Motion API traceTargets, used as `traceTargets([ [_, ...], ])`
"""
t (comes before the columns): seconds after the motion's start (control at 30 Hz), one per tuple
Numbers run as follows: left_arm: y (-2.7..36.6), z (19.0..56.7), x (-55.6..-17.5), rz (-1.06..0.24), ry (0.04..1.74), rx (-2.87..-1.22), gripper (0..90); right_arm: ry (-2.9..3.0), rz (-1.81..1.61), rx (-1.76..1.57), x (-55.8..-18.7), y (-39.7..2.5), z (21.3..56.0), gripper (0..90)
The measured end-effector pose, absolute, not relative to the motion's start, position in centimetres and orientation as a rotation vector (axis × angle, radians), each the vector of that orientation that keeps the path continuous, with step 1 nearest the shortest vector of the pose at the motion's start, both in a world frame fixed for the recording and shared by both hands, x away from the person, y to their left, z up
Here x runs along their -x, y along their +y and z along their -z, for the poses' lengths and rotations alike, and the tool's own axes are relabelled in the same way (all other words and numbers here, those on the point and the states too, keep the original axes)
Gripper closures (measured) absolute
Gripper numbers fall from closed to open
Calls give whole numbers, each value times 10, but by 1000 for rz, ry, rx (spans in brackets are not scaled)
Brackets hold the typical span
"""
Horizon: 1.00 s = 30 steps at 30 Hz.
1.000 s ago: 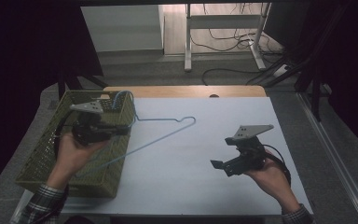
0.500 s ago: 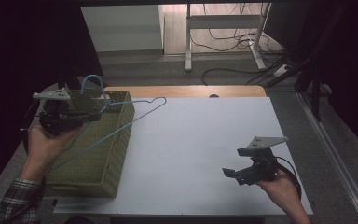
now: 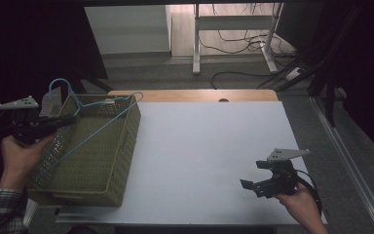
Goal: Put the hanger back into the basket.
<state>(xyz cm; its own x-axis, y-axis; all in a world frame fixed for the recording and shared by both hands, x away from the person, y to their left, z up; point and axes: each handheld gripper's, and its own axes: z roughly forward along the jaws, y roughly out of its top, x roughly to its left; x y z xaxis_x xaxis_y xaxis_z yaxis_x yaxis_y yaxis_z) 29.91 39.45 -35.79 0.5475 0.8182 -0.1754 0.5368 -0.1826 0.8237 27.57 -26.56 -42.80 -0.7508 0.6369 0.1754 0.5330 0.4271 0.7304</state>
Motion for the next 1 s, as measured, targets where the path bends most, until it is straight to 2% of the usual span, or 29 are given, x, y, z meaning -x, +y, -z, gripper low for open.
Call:
traceTargets([
  [0.47,432,405,-301,-445,1170,-1823,876,2553,-1214,-1069,-276,-268,434,52],
  [0.83,433,434,-312,-419,1202,-1846,875,2572,-1200,-1079,-277,-267,441,51],
  [1.0,427,445,-322,-403,1265,-1909,873,2582,-1190,-1086,-276,-267,445,51],
])
